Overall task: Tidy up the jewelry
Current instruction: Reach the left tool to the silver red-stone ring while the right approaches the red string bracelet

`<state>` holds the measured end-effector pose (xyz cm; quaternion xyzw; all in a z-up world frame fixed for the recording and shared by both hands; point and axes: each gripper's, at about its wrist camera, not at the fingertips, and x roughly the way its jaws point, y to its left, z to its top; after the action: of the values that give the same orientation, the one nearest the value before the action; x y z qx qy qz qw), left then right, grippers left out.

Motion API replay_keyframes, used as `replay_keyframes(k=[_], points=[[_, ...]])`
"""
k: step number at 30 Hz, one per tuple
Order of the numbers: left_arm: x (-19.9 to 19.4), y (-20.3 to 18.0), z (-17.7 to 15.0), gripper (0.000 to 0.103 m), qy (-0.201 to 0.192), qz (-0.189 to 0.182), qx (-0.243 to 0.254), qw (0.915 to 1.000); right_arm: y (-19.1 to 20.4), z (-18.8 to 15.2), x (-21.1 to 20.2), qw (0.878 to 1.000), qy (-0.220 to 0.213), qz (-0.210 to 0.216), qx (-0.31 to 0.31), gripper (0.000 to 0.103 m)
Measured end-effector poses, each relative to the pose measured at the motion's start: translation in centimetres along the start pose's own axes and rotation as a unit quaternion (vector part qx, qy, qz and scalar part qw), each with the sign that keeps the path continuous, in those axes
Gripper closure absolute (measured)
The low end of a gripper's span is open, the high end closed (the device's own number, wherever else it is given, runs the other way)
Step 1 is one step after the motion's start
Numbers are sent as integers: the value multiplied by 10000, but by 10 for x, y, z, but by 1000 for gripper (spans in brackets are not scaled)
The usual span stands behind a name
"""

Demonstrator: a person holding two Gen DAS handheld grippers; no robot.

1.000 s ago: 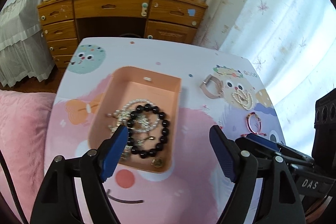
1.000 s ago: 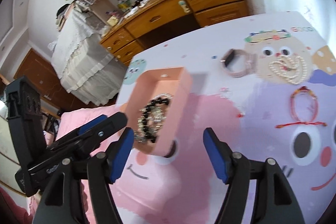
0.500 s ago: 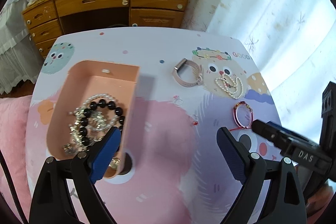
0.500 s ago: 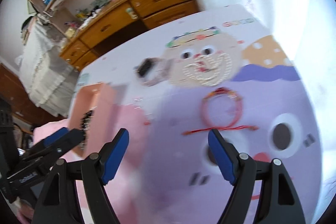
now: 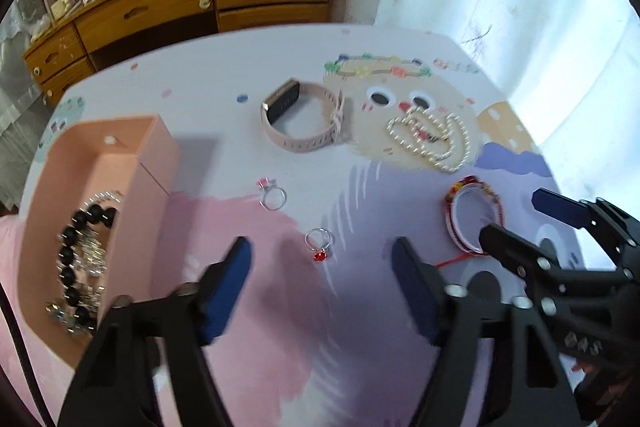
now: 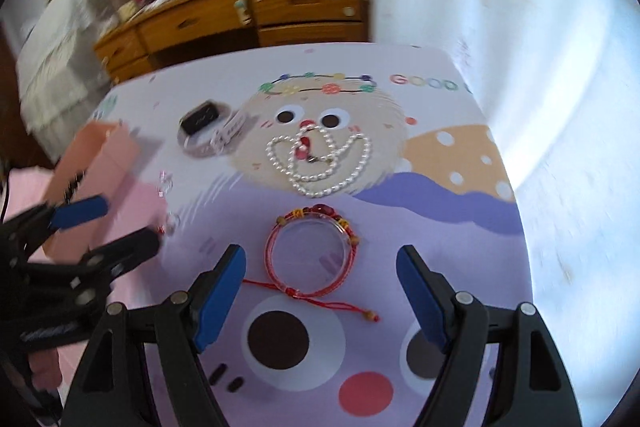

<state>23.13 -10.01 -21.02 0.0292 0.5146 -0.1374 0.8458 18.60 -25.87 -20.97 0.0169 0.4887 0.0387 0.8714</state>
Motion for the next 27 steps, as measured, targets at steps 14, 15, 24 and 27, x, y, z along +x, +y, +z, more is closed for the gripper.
replay_keyframes(k=[14, 15, 24, 27], points=[[16, 3, -4, 89, -23, 248, 23, 9997, 1, -3, 20, 9996, 165, 175, -117, 25], [17, 3, -4, 90, -34, 221, 22, 9997, 1, -3, 22, 9996, 192, 178, -131, 25], [16, 7, -4, 90, -100, 189, -119, 9997, 16, -5, 30, 9985, 223, -141, -489, 25], [16, 7, -4, 91, -108, 181, -137, 9997, 19, -5, 29, 9983, 150, -139, -548, 37]])
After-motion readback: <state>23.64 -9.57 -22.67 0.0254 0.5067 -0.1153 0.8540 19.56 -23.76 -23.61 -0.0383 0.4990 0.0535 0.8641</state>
